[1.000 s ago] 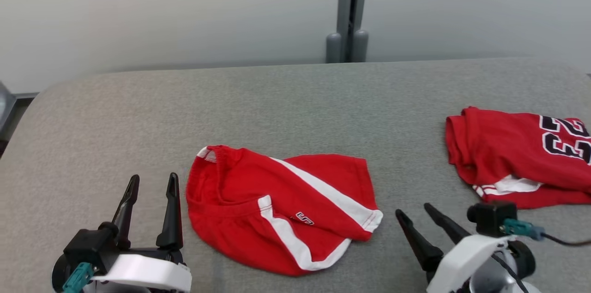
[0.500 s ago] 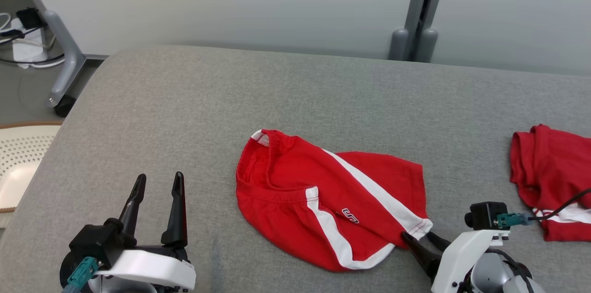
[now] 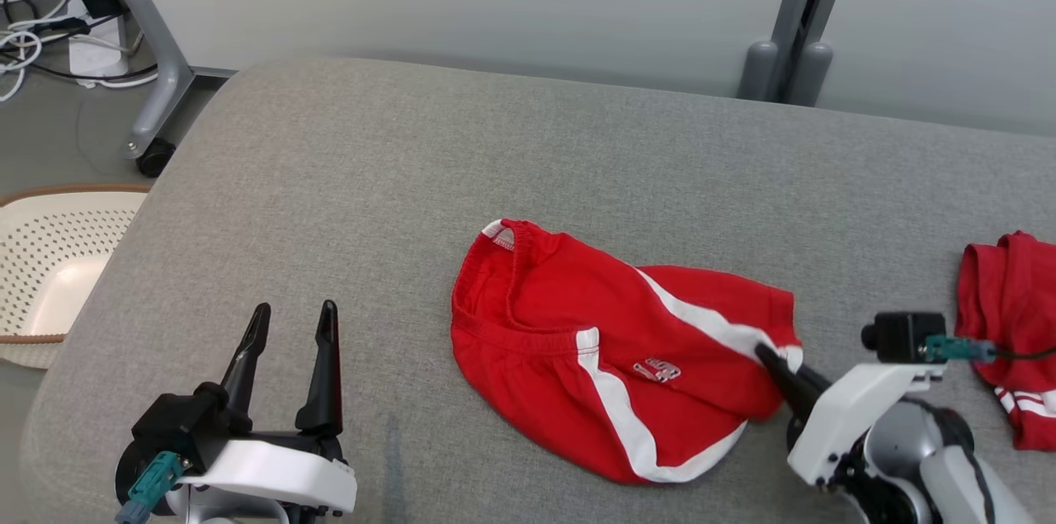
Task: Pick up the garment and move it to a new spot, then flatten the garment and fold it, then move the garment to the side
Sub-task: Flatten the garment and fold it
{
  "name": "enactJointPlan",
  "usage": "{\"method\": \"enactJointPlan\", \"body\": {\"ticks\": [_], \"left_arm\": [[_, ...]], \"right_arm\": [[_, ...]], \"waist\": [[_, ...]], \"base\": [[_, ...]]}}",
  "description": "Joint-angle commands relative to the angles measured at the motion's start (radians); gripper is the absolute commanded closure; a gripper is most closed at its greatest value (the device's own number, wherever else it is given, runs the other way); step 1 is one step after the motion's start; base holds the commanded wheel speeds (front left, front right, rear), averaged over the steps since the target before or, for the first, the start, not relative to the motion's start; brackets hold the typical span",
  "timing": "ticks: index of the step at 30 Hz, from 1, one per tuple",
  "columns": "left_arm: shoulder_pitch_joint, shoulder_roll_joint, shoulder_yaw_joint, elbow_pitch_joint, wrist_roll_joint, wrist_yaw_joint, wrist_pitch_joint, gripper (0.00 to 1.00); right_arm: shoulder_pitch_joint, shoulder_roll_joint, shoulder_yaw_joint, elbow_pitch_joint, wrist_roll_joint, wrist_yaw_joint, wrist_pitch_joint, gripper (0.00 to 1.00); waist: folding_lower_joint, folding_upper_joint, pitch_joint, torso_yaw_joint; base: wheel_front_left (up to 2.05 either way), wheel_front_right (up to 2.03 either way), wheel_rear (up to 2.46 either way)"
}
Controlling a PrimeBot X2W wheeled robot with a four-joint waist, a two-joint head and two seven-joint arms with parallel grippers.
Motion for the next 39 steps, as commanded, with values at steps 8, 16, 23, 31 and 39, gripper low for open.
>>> {"method": "enactJointPlan", "body": {"ticks": [8,16,23,31,39], "left_arm": [[-0.054,-0.020,-0.020,0.010,-0.003,-0.022,-0.008,0.00],[-0.124,-0.063,-0.045,0.039,0.005,-0.054,-0.014,0.00],[-0.157,-0.095,-0.047,0.084,0.016,-0.075,-0.019,0.00],[-0.131,-0.086,-0.028,0.107,0.033,-0.082,-0.020,0.00],[-0.084,-0.051,-0.006,0.087,0.036,-0.062,-0.017,0.00]], "right_arm": [[-0.218,-0.082,-0.011,-0.077,-0.010,0.000,0.061,1.00],[-0.474,-0.175,0.021,0.040,0.024,0.000,0.039,1.00],[-0.627,-0.215,0.134,0.217,0.078,0.000,-0.135,0.00],[-0.583,-0.216,0.272,0.291,0.182,0.000,-0.279,0.00],[-0.406,-0.255,0.318,0.191,0.256,0.000,-0.418,0.00]], "waist": [[0.0000,0.0000,0.083,0.052],[0.0000,0.0000,0.180,0.135],[0.0000,0.0000,0.189,0.157],[0.0000,0.0000,0.109,0.093],[0.0000,0.0000,0.004,-0.029]], "base": [[0.00,0.00,0.00],[0.00,0.00,0.00],[0.00,0.00,0.00],[0.00,0.00,0.00],[0.00,0.00,0.00]]}}
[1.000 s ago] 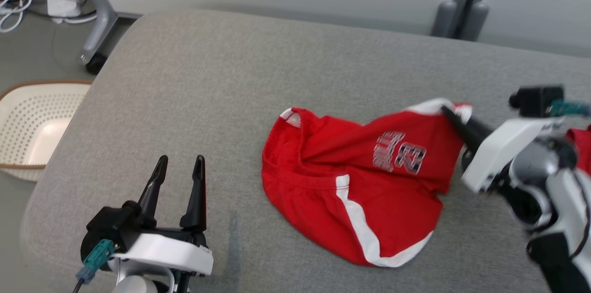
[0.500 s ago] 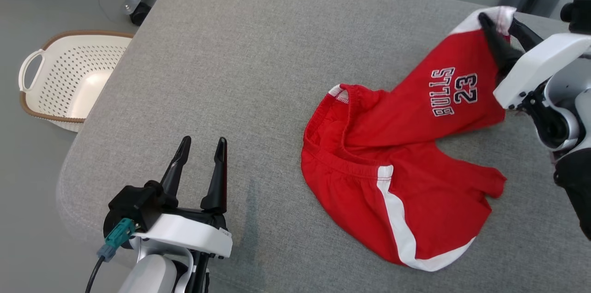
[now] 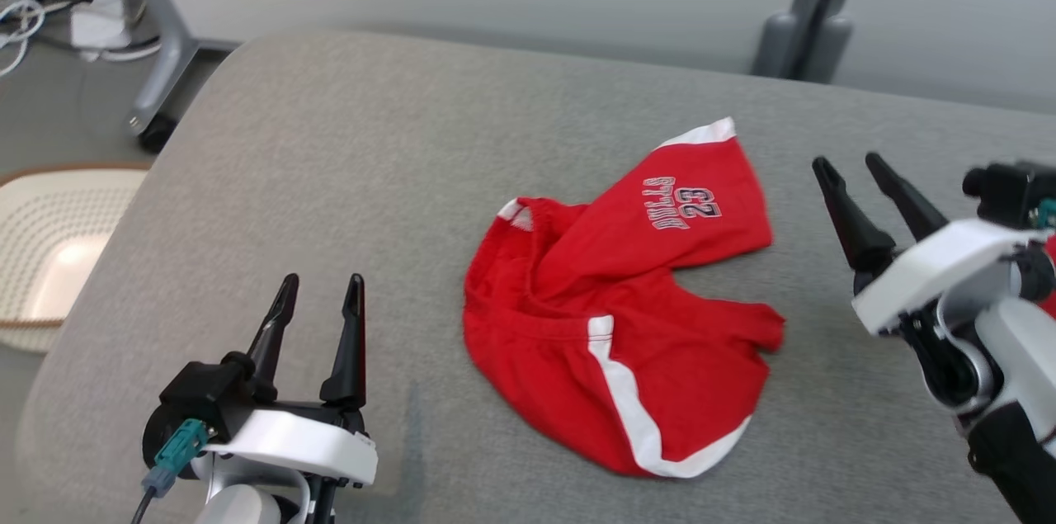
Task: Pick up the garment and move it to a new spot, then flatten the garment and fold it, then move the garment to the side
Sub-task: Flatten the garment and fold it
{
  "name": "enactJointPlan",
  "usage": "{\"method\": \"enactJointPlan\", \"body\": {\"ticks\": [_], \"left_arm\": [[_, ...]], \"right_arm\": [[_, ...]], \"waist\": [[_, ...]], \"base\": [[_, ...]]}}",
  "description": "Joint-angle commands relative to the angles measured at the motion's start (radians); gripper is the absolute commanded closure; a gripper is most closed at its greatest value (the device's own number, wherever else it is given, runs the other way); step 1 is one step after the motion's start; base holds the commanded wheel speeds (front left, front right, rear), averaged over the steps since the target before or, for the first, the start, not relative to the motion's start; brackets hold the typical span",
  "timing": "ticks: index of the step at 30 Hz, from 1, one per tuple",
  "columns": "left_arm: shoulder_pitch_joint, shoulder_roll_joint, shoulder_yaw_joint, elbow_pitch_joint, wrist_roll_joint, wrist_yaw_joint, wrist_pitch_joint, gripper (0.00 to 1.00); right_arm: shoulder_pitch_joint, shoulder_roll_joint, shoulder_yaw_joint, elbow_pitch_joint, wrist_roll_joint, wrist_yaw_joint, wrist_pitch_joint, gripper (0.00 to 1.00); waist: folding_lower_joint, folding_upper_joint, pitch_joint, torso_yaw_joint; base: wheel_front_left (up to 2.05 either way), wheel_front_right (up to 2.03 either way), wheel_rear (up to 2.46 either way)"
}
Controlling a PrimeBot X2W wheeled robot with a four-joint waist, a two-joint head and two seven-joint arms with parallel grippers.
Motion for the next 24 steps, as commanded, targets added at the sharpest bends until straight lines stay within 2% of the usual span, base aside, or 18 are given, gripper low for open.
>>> {"method": "enactJointPlan", "body": {"ticks": [1,5,9,12,13,15,20,24], "left_arm": [[0.013,0.011,0.008,-0.010,0.003,0.008,0.002,0.00],[0.039,0.033,0.022,-0.036,-0.001,0.024,0.012,0.00],[0.063,0.044,0.036,-0.064,-0.006,0.041,0.021,0.00],[0.079,0.050,0.038,-0.078,-0.010,0.047,0.027,0.00],[0.088,0.051,0.038,-0.082,-0.014,0.049,0.028,0.00],[0.093,0.050,0.037,-0.083,-0.016,0.050,0.028,0.00],[0.096,0.048,0.030,-0.086,-0.019,0.048,0.030,0.00],[0.077,0.048,0.023,-0.088,-0.020,0.043,0.031,0.00]], "right_arm": [[0.041,-0.012,-0.006,-0.022,0.013,0.000,-0.022,0.00],[0.143,-0.037,-0.041,-0.085,-0.010,0.000,-0.070,0.00],[0.252,-0.037,-0.123,-0.155,-0.081,0.000,-0.108,0.00],[0.344,-0.008,-0.200,-0.217,-0.159,0.000,-0.120,0.00],[0.409,0.023,-0.254,-0.262,-0.206,0.000,-0.123,0.00],[0.441,0.040,-0.277,-0.283,-0.231,0.000,-0.123,0.00],[0.529,0.111,-0.328,-0.366,-0.316,0.000,-0.059,0.00],[0.497,0.125,-0.291,-0.379,-0.340,0.000,0.035,0.00]], "waist": [[0.0000,0.0000,-0.059,-0.068],[0.0000,0.0000,-0.093,-0.129],[0.0000,0.0000,-0.112,-0.176],[0.0000,0.0000,-0.120,-0.199],[0.0000,0.0000,-0.124,-0.207],[0.0000,0.0000,-0.126,-0.211],[0.0000,0.0000,-0.124,-0.216],[0.0000,0.0000,-0.106,-0.204]], "base": [[0.00,0.00,0.00],[0.00,0.00,0.00],[0.00,0.00,0.00],[0.00,0.00,0.00],[0.00,0.00,0.00],[0.00,0.00,0.00],[0.00,0.00,0.00],[0.00,0.00,0.00]]}}
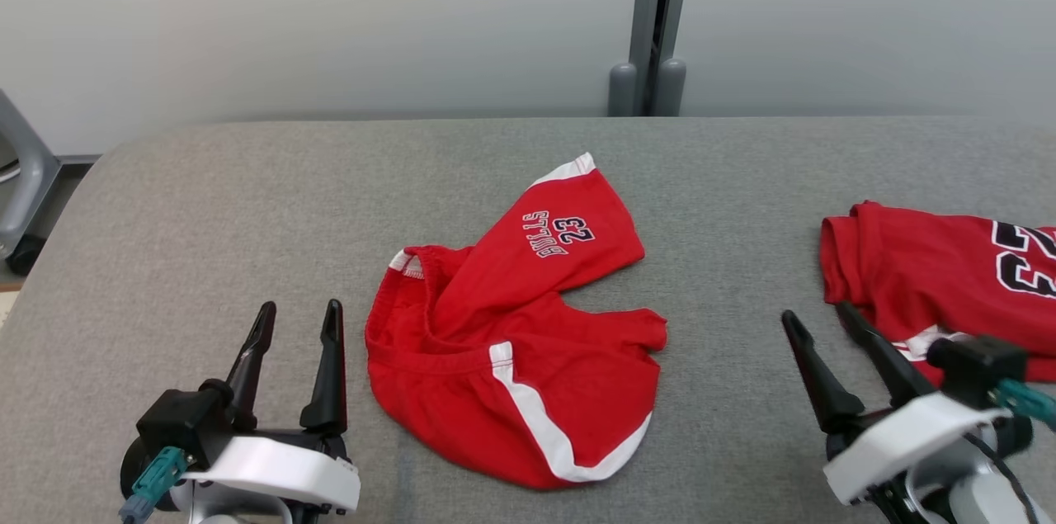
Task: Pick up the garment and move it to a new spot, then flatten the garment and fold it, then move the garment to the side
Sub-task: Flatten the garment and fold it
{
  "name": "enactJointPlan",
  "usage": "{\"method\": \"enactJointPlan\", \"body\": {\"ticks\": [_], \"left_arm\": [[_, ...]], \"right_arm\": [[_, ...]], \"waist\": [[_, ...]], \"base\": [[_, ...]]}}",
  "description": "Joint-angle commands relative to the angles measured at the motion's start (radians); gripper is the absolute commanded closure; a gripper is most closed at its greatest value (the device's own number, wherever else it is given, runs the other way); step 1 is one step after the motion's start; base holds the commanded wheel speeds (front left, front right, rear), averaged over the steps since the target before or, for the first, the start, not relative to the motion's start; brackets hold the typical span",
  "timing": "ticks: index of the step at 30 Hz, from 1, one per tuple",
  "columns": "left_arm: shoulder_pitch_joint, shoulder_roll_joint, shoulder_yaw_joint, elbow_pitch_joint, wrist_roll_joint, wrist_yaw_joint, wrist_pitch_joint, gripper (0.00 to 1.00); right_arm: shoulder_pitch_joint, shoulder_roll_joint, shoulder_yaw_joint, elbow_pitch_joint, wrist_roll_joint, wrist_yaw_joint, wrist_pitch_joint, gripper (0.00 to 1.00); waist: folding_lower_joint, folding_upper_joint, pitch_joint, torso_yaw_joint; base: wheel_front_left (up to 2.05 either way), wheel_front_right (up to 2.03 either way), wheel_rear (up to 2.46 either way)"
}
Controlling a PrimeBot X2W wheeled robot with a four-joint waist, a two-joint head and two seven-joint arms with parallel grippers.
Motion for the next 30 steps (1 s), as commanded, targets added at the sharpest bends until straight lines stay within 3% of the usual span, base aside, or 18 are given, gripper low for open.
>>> {"method": "enactJointPlan", "body": {"ticks": [1,7,13,22,25,26,30], "left_arm": [[-0.016,0.005,-0.001,-0.001,-0.001,-0.006,-0.001,0.00],[-0.044,-0.008,-0.015,0.002,0.005,-0.006,0.001,0.00],[-0.065,-0.021,-0.024,0.019,-0.001,-0.016,-0.007,0.00],[-0.087,-0.037,-0.026,0.046,-0.007,-0.032,-0.021,0.00],[-0.085,-0.040,-0.023,0.055,-0.006,-0.033,-0.026,0.00],[-0.085,-0.040,-0.021,0.057,-0.005,-0.032,-0.027,0.00],[-0.076,-0.037,-0.020,0.064,0.002,-0.030,-0.029,0.00]], "right_arm": [[-0.029,-0.007,0.005,0.007,0.001,0.000,0.014,0.00],[-0.171,-0.040,0.156,0.163,0.041,0.000,0.168,0.00],[-0.304,-0.065,0.278,0.342,0.116,0.000,0.206,0.00],[-0.425,-0.057,0.368,0.546,0.256,0.000,0.274,0.00],[-0.441,-0.053,0.402,0.570,0.311,0.000,0.313,0.79],[-0.440,-0.051,0.411,0.571,0.331,0.000,0.322,1.00],[-0.446,-0.062,0.422,0.558,0.410,0.000,0.315,1.00]], "waist": [[0.0000,0.0000,0.008,0.010],[0.0000,0.0000,0.044,0.076],[0.0000,0.0000,0.077,0.154],[0.0000,0.0000,0.116,0.235],[0.0000,0.0000,0.114,0.242],[0.0000,0.0000,0.111,0.242],[0.0000,0.0000,0.086,0.226]], "base": [[0.00,0.00,0.00],[0.00,0.00,0.00],[0.00,0.00,0.00],[0.00,0.00,0.00],[0.00,0.00,0.00],[0.00,0.00,0.00],[0.00,0.00,0.00]]}}
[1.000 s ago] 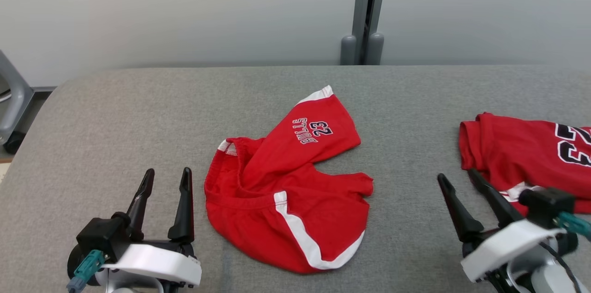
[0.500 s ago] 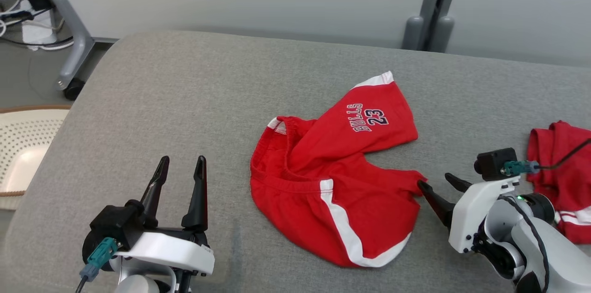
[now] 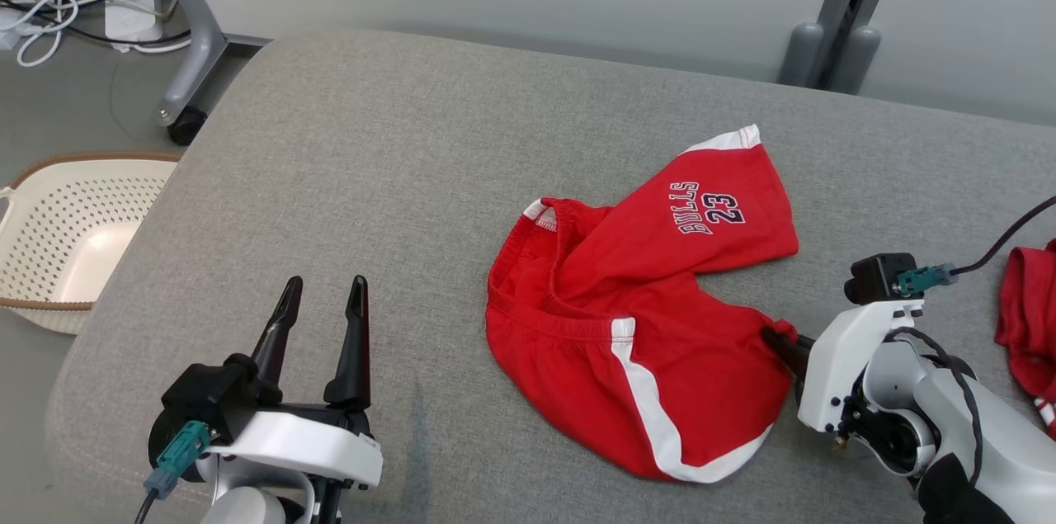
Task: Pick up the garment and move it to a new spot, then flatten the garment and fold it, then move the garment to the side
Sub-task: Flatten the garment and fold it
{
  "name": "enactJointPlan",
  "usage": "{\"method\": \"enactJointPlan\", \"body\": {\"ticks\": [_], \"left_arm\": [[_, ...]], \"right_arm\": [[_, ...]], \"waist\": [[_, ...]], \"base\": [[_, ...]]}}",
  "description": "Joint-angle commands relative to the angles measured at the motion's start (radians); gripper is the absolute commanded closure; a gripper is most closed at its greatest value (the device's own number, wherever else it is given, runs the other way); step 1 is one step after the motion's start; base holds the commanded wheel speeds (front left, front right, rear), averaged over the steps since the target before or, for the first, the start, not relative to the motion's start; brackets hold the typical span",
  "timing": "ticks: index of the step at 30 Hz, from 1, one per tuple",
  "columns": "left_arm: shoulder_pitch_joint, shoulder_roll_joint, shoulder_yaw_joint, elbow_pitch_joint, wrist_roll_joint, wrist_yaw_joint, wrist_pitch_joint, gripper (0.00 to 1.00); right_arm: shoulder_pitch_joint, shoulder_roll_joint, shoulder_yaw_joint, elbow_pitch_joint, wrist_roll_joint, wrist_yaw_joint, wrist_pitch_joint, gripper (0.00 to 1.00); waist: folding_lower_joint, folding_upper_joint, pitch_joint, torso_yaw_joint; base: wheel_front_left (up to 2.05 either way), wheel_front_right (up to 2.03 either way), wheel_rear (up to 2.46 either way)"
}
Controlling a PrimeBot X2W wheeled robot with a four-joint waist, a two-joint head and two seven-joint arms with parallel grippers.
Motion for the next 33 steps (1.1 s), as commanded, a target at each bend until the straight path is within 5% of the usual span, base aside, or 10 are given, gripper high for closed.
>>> {"method": "enactJointPlan", "body": {"ticks": [1,13,25,26,27,33], "left_arm": [[-0.002,0.005,0.004,0.000,0.005,0.001,-0.006,0.00],[0.054,0.010,0.006,-0.020,-0.006,0.024,-0.002,0.00],[0.069,0.008,0.006,-0.031,-0.012,0.026,-0.006,0.00],[0.066,0.008,0.004,-0.028,-0.012,0.024,-0.006,0.00],[0.063,0.008,0.003,-0.027,-0.012,0.023,-0.006,0.00],[0.045,0.019,-0.014,-0.027,-0.003,0.015,0.016,0.00]], "right_arm": [[-0.001,-0.016,0.004,-0.011,0.032,0.000,-0.009,1.00],[0.066,-0.161,-0.006,-0.198,0.135,0.000,0.152,1.00],[0.300,-0.277,-0.250,-0.469,0.125,0.000,0.412,0.98],[0.321,-0.267,-0.273,-0.478,0.104,0.000,0.424,0.66],[0.337,-0.253,-0.302,-0.484,0.078,0.000,0.433,0.00],[0.401,-0.118,-0.478,-0.573,-0.073,0.000,0.431,0.00]], "waist": [[0.0000,0.0000,-0.020,-0.017],[0.0000,0.0000,-0.096,-0.128],[0.0000,0.0000,-0.104,-0.207],[0.0000,0.0000,-0.103,-0.209],[0.0000,0.0000,-0.101,-0.211],[0.0000,0.0000,-0.094,-0.217]], "base": [[0.00,0.00,0.00],[0.00,0.00,0.00],[0.00,0.00,0.00],[0.00,0.00,0.00],[0.00,0.00,0.00],[0.00,0.00,0.00]]}}
